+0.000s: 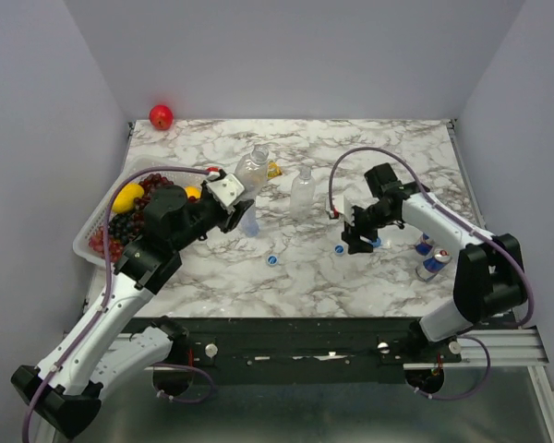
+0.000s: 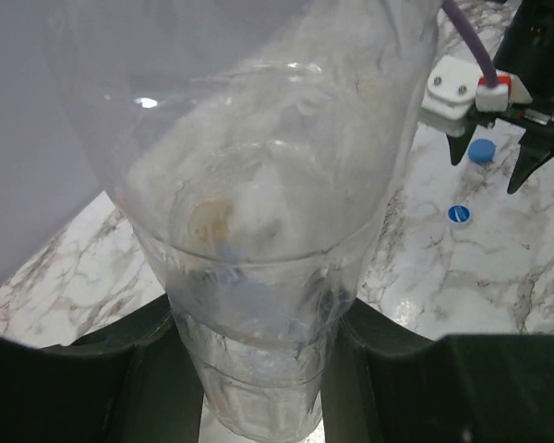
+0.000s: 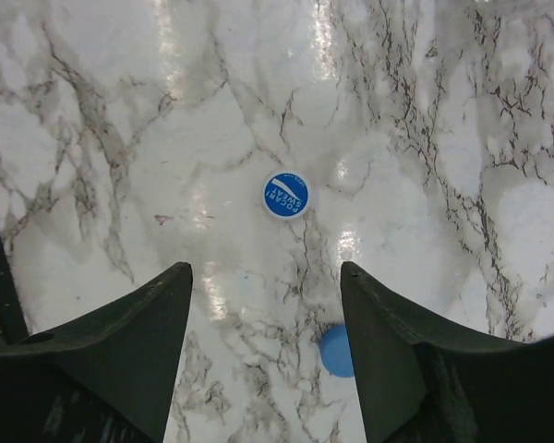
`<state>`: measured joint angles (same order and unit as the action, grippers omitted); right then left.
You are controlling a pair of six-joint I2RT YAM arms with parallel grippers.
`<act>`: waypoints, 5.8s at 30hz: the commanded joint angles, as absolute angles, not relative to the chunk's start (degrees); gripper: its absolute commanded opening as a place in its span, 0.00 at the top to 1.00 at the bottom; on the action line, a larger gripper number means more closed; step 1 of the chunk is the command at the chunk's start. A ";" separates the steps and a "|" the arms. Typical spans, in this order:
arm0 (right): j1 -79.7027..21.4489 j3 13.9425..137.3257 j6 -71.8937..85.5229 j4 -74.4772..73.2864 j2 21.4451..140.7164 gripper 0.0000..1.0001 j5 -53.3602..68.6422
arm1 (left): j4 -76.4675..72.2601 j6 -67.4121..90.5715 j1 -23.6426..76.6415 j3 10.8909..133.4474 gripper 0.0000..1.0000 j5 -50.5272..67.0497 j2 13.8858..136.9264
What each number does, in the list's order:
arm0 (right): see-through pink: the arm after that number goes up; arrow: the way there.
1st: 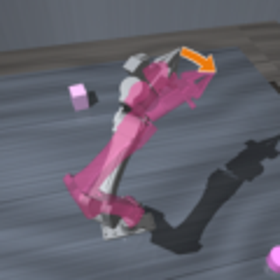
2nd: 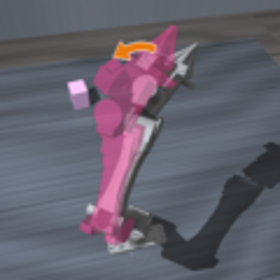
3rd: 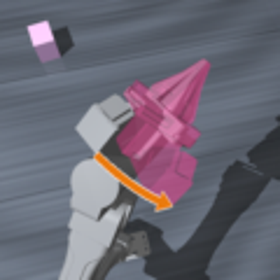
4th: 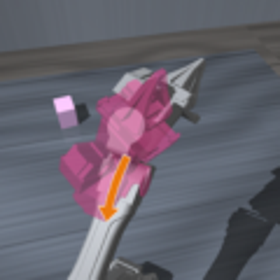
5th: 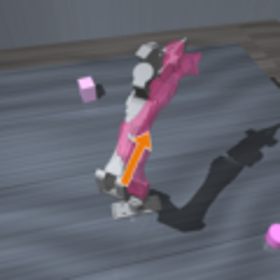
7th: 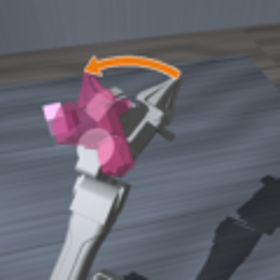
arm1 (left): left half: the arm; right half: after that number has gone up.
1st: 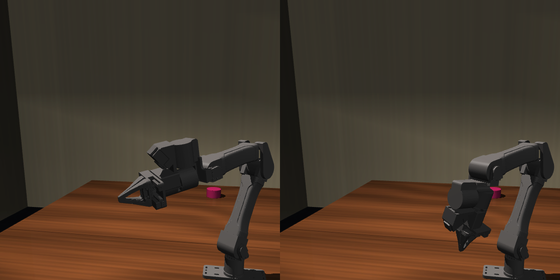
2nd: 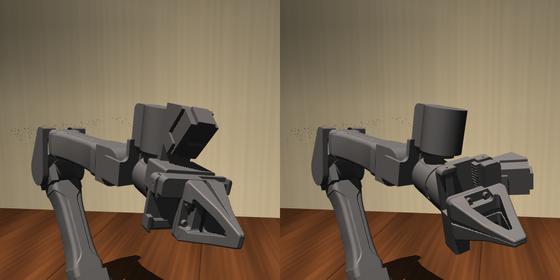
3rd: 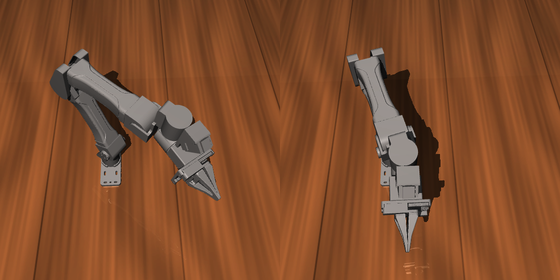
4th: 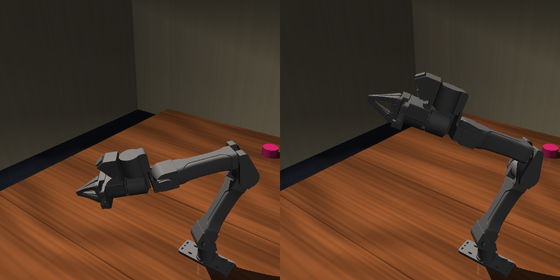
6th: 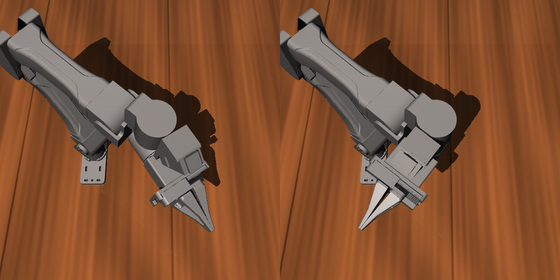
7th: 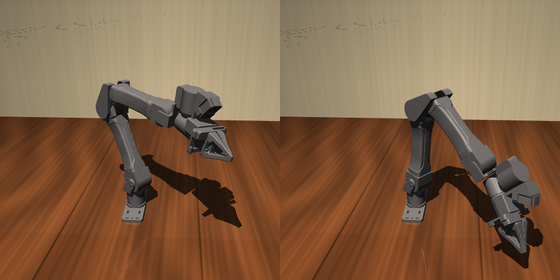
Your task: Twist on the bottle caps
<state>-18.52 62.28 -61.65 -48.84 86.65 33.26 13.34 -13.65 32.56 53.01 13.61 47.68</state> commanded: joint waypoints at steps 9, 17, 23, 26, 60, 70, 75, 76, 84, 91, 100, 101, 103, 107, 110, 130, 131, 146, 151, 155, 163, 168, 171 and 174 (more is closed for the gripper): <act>-24.34 62.05 -71.10 -37.35 99.49 0.33 26.19 | 16.79 -17.84 30.94 55.37 0.98 22.33 47.73; -25.49 60.38 -73.21 -37.71 99.40 0.46 25.31 | 15.56 -18.11 29.62 54.49 0.98 19.95 47.72; -26.28 59.85 -74.18 -37.79 99.67 0.51 24.08 | 15.38 -18.37 29.62 54.32 0.97 19.95 48.16; -26.63 59.59 -74.27 -37.09 99.49 0.54 24.17 | 15.47 -18.37 29.62 53.97 0.97 19.86 47.90; -40.75 97.73 -52.21 -72.51 69.87 0.76 39.91 | 0.27 -27.59 43.68 28.04 1.00 28.91 46.93; -49.04 94.40 -53.53 -67.15 73.30 0.76 34.19 | -2.28 -28.48 43.59 28.13 1.00 28.21 48.78; -50.01 91.41 -53.35 -63.02 73.30 0.75 32.17 | -2.02 -30.40 43.59 27.77 1.00 28.13 47.99; -50.10 91.23 -53.26 -61.80 73.30 0.75 31.73 | -1.85 -30.76 43.68 27.77 1.00 28.21 47.99; -51.76 91.14 -53.79 -59.85 74.09 0.74 31.02 | -1.23 -32.52 43.68 28.30 1.00 28.56 48.08; -52.12 94.39 -59.49 -68.00 76.81 0.73 32.69 | -3.51 -29.80 43.68 28.21 1.00 27.60 48.69; -52.12 96.24 -61.96 -74.00 78.49 0.73 33.40 | -7.82 -25.40 43.77 25.84 1.00 27.33 47.99; -52.12 96.15 -61.79 -73.92 78.40 0.73 33.31 | -8.17 -25.05 43.68 25.75 1.00 27.33 47.90; -52.12 96.15 -61.52 -74.09 78.66 0.73 33.40 | -8.96 -24.35 43.68 25.40 1.00 27.68 47.81; -52.21 96.33 -59.51 -73.30 79.45 0.72 32.17 | -10.45 -24.26 43.68 24.87 1.00 28.21 47.73; -52.21 95.98 -58.01 -72.25 79.63 0.72 31.82 | -12.48 -23.91 43.68 24.43 1.00 28.83 48.07; -52.12 95.27 -49.40 -66.71 81.65 0.73 24.70 | -17.13 -20.57 44.38 24.61 1.00 27.16 47.73; -52.21 95.27 -48.79 -66.80 81.91 0.73 24.87 | -17.49 -19.87 44.56 24.78 1.00 26.55 47.72; -52.12 100.80 -11.87 -66.62 89.29 0.78 19.70 | -24.26 -13.38 49.22 22.24 1.00 13.63 47.28; -52.12 101.52 -11.95 -66.63 88.95 0.78 16.53 | -24.70 -6.17 49.31 20.92 1.00 13.01 47.37; -52.03 99.41 -10.64 -64.60 88.24 0.82 13.80 | -25.92 -3.52 49.31 20.04 1.00 15.81 47.37; -52.12 102.91 -12.83 -65.39 89.38 0.70 12.39 | -24.00 -5.18 49.31 19.51 1.00 18.98 47.64; -52.12 107.48 -16.34 -66.44 90.96 0.64 14.41 | -22.15 -6.68 49.31 18.55 1.00 20.13 47.64; -52.12 109.42 -17.49 -67.67 91.76 0.57 15.47 | -21.88 -7.73 49.39 18.11 1.00 19.95 47.81; -52.12 109.69 -18.02 -68.38 91.85 0.53 15.64 | -21.80 -8.26 49.31 17.84 1.00 19.78 47.72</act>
